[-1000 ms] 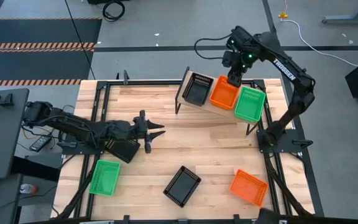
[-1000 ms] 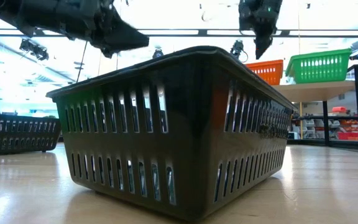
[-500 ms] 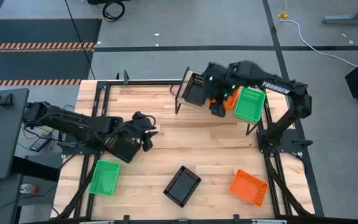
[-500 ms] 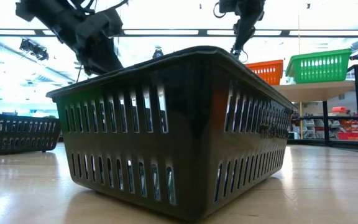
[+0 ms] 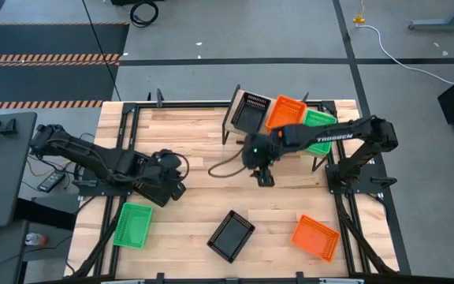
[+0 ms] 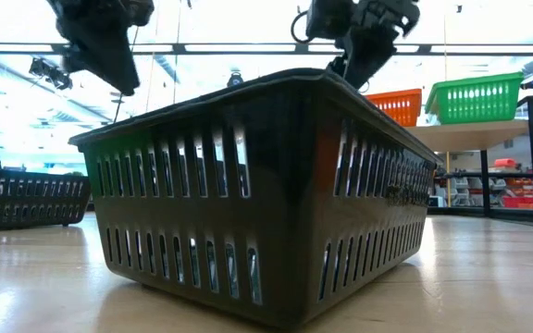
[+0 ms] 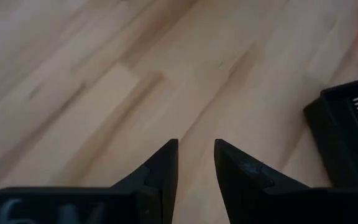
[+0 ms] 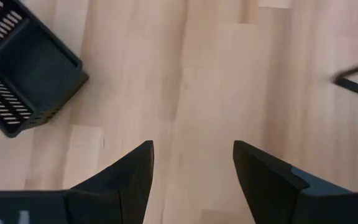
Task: Stack baskets on shelf by color
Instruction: Stack the top black bin on top of the black bin on the shelf
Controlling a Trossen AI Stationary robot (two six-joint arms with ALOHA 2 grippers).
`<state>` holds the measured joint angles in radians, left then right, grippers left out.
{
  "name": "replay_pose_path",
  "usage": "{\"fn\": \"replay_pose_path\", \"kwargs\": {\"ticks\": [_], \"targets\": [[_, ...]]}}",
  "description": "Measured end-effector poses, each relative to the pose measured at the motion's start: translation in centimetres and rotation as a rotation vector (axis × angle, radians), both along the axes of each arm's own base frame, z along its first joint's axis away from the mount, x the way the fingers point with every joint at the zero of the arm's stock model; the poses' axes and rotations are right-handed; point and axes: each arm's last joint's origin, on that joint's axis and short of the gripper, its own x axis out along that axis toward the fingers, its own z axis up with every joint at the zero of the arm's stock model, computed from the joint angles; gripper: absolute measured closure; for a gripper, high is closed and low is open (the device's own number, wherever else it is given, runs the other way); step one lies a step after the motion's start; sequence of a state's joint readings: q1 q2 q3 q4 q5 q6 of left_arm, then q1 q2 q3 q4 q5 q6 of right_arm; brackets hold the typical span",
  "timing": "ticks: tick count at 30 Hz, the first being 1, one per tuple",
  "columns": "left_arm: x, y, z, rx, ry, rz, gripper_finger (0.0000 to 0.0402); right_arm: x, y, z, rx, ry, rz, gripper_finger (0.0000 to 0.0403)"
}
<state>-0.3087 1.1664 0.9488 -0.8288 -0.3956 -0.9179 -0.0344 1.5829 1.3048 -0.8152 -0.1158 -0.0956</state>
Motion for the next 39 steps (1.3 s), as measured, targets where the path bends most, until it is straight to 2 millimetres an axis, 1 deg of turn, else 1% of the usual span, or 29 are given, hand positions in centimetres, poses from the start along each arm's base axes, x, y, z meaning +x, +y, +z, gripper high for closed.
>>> {"fn": "replay_pose_path", "kwargs": {"ticks": [2,4,7,9,14,16,18,21,25,29,32,35,39], "targets": [[-0.5,-0.5,0.2,-0.045,0.027,0.031,0.029,0.1,0.6,-1.2,0.007,-0.016,0.002,0.0177],[-0.9,-1.1,-0.1,-0.097,0.066,0.053,0.0283,0.1,1.0,-2.0,0.015,-0.026,-0.003,0.0177],[-1.4,-2.0,-0.5,-0.159,0.102,0.083,0.0265,0.0,1.8,-3.0,0.001,-0.025,-0.009,0.0177],[-1.3,-2.6,-0.9,-0.17,0.113,0.102,0.0249,-0.1,2.2,-3.6,-0.004,-0.034,-0.015,0.0177],[-1.0,-3.5,-3.8,-0.145,0.238,0.175,0.0216,-0.3,3.3,-5.2,0.019,-0.06,-0.017,0.0177],[-0.9,-3.7,-5.3,-0.163,0.326,0.204,0.0206,-0.3,3.8,-5.7,0.031,-0.08,-0.016,0.0177],[-0.6,-3.8,-6.4,-0.185,0.379,0.221,0.0197,-0.6,4.2,-6.4,0.037,-0.077,-0.011,0.0177],[-0.2,-4.1,-7.4,-0.17,0.417,0.217,0.0187,-0.8,4.7,-6.9,0.056,-0.083,-0.023,0.0177],[0.3,-4.0,-8.1,-0.148,0.443,0.214,0.0182,-1.3,5.5,-8.0,0.101,-0.066,-0.075,0.0177],[0.8,-3.9,-8.8,-0.123,0.47,0.178,0.019,-2.2,6.5,-9.2,0.095,-0.035,-0.117,0.0177],[1.1,-3.5,-9.5,-0.087,0.516,0.128,0.0207,-2.7,7.1,-9.8,0.1,-0.019,-0.171,0.0177],[1.1,-3.2,-10.8,-0.077,0.562,0.082,0.0241,-3.1,7.7,-10.3,0.116,-0.013,-0.207,0.0177],[1.1,-3.1,-12.2,-0.125,0.546,-0.005,0.0315,-3.2,8.6,-10.3,0.115,-0.032,-0.22,0.0177]]}}
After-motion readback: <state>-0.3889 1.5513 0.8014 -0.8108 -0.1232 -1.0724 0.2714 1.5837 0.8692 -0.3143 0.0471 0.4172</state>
